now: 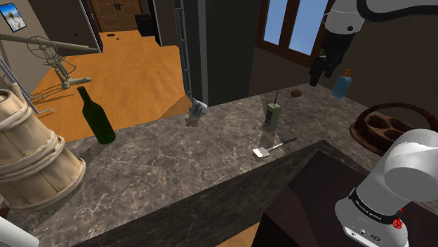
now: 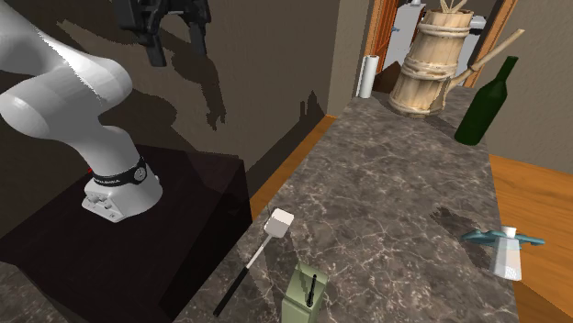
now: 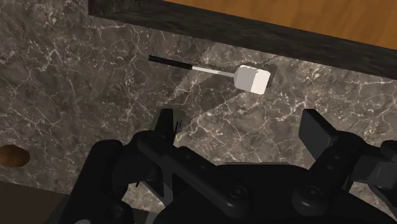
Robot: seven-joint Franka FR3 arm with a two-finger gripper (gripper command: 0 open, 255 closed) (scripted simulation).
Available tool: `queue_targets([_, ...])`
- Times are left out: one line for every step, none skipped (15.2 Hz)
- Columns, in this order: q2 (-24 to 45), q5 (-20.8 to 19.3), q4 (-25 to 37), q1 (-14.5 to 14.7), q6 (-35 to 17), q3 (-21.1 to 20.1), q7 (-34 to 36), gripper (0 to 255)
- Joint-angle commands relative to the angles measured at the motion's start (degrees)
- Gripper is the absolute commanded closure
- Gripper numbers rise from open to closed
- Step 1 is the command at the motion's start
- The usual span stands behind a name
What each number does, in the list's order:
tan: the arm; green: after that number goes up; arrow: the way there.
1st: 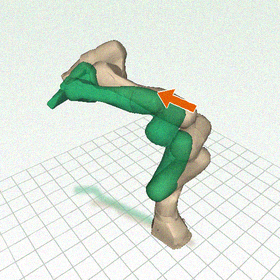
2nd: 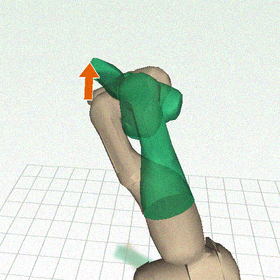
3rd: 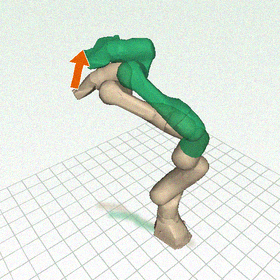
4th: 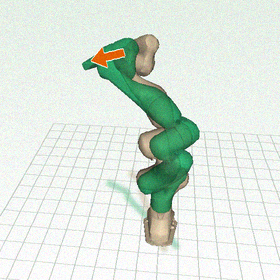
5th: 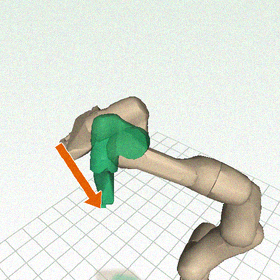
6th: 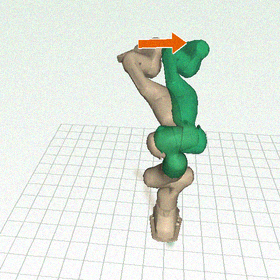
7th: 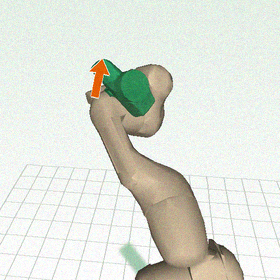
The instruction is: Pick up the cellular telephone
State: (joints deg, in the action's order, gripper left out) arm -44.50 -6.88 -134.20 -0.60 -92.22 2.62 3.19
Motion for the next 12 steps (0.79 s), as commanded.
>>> queue_targets([0.0,0.0,0.0,0.0,0.0,0.0,0.0,0])
queue_targets([0.7,-0.6,-0.8,0.3,-1.6,1.4,-2.5,0])
queue_targets([1.5,-1.3,-1.4,0.5,-3.3,2.9,-5.0,0])
queue_targets([2.5,-1.9,-2.0,0.8,-4.9,4.4,-7.5,0])
queue_targets([3.5,-2.4,-2.4,1.1,-6.6,5.8,-9.9,0])
queue_targets([4.7,-2.9,-2.7,1.5,-8.2,7.3,-12.4,0])
queue_targets([6.0,-3.3,-2.9,1.8,-9.9,8.7,-14.9,0])
queue_targets([7.4,-3.6,-3.0,2.2,-11.6,10.1,-17.4,0])
queue_targets([9.0,-3.9,-3.0,2.6,-13.2,11.6,-19.9,0])
queue_targets([10.6,-4.0,-2.9,3.0,-14.9,13.0,-22.4,0])
queue_targets([12.4,-4.1,-2.7,3.5,-16.5,14.3,-24.9,0])
queue_targets([14.2,-4.1,-2.3,4.0,-18.1,15.7,-27.5,0])
